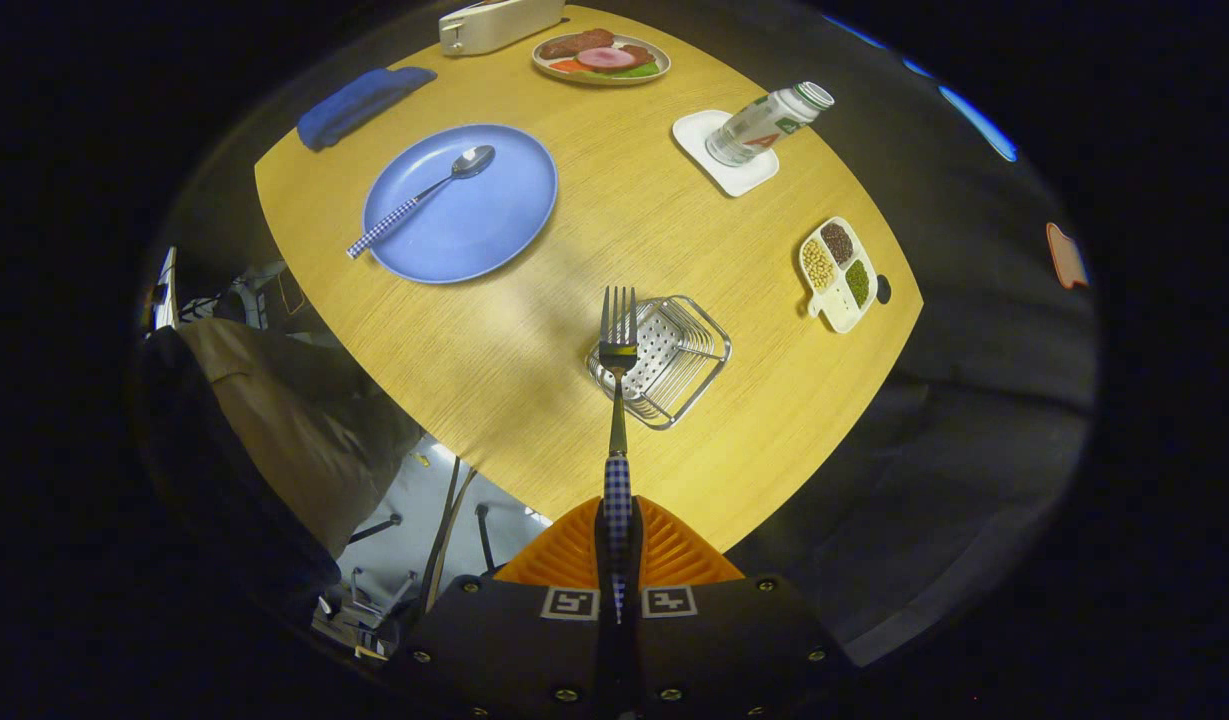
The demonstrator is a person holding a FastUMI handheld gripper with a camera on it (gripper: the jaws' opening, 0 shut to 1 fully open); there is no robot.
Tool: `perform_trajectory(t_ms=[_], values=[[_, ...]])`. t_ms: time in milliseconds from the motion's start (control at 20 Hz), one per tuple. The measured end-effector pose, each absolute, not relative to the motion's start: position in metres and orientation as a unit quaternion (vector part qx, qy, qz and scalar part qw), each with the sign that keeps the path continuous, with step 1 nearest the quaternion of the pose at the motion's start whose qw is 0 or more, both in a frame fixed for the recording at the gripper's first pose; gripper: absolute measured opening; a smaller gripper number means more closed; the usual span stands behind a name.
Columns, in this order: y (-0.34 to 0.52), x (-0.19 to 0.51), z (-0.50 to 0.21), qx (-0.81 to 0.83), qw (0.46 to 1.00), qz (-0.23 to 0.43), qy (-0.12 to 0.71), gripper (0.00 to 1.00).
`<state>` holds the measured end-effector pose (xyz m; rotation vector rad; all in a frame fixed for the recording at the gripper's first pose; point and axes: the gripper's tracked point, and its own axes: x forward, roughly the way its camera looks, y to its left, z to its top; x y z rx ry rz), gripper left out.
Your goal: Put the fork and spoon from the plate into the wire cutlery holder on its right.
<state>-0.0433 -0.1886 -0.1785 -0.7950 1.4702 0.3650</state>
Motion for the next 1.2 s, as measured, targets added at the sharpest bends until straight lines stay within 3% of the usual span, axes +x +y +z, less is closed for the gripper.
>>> perform_trajectory(t_ms=[650,1200], values=[[-0.231,-0.034,-0.187,-0.324,0.633,0.131,0.691,0.01],[-0.225,-0.013,-0.223,-0.321,0.595,0.145,0.722,0.01]])
